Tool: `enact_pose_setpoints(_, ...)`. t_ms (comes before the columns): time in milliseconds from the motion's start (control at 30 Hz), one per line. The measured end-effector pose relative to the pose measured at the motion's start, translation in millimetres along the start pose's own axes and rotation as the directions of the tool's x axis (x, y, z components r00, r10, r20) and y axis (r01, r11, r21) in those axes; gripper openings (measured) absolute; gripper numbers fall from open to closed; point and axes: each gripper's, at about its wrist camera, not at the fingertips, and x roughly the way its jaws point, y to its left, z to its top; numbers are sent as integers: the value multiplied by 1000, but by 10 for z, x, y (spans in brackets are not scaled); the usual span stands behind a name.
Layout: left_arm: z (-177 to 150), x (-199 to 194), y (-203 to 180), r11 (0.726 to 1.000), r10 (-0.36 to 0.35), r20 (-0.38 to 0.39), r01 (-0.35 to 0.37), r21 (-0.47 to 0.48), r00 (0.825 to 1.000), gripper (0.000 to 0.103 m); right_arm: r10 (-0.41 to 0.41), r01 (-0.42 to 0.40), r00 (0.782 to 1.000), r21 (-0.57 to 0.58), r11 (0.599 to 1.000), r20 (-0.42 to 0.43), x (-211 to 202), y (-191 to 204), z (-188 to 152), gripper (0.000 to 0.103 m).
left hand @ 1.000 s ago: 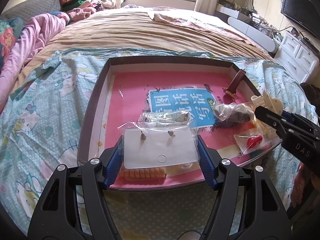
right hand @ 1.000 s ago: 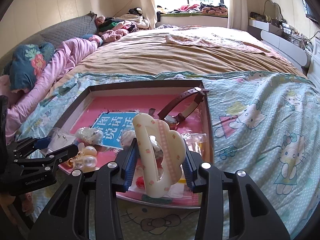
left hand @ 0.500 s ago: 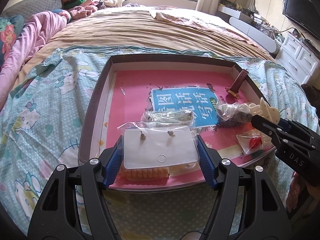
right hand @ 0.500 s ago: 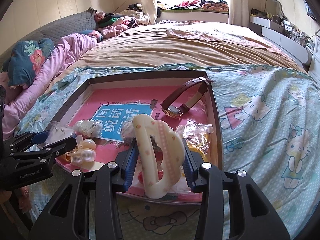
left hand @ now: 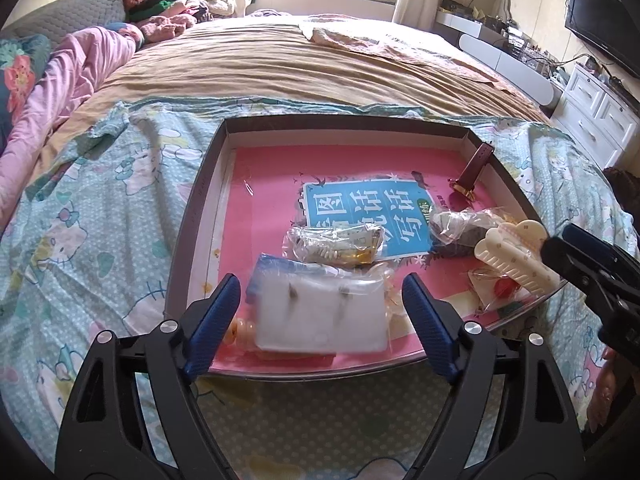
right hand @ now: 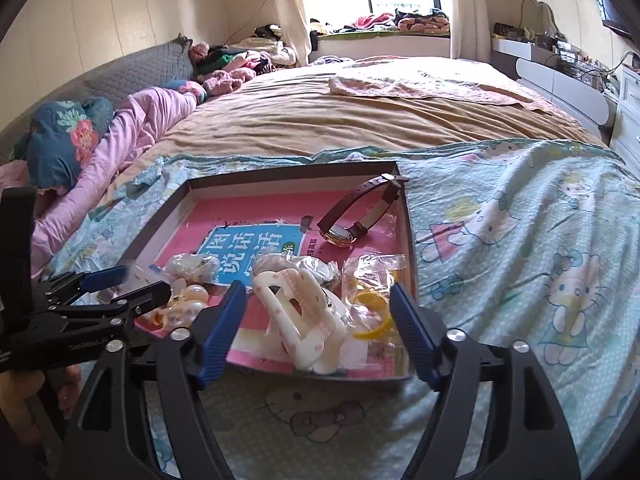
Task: Organize jewelry
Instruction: 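Carry the earring card and claw clip into the brown box and open both grippers, then withdraw both open grippers away from the brown box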
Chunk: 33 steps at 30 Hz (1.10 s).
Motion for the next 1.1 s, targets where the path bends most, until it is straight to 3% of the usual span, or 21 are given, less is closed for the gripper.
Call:
enact_pose_setpoints(67,11,-42,-9,1000,3,6,-3,2,1000,84,1,-1,1000,-1,1000,6,-80,-6,-17,75)
enact_pose_setpoints(133,25,-99,-15,1000,4,17,-5,4,1000,84,0,0,1000,-1,1000,12,-154,-5,-30,76)
enact_pose_setpoints(200,36,-163,-19,1000,1,27,-1,4,1000,85,-1,1,1000,1,1000,25,-236,-12,-38,87)
enact_pose_setpoints(367,41,-361,-38,1000,-5,51,5,1,999,93,4,-4,998,-2,1000,57,-457,0,-38,87)
enact_pose_setpoints(700,-81,-809,-48,1000,9,104,-7,-26,995,93,35,-33,994,-23,999,107,-910,89,-88,88)
enact_pose_setpoints(833,-194,-983,-49,999,20,118,-16,-27,993,93,38,-34,991,-33,999,132,-1067,147,-141,97)
enact_pose_setpoints(1100,-458,-1228,-84,999,17,134,-11,-39,991,93,55,-51,991,-42,998,121,-1239,267,-289,97)
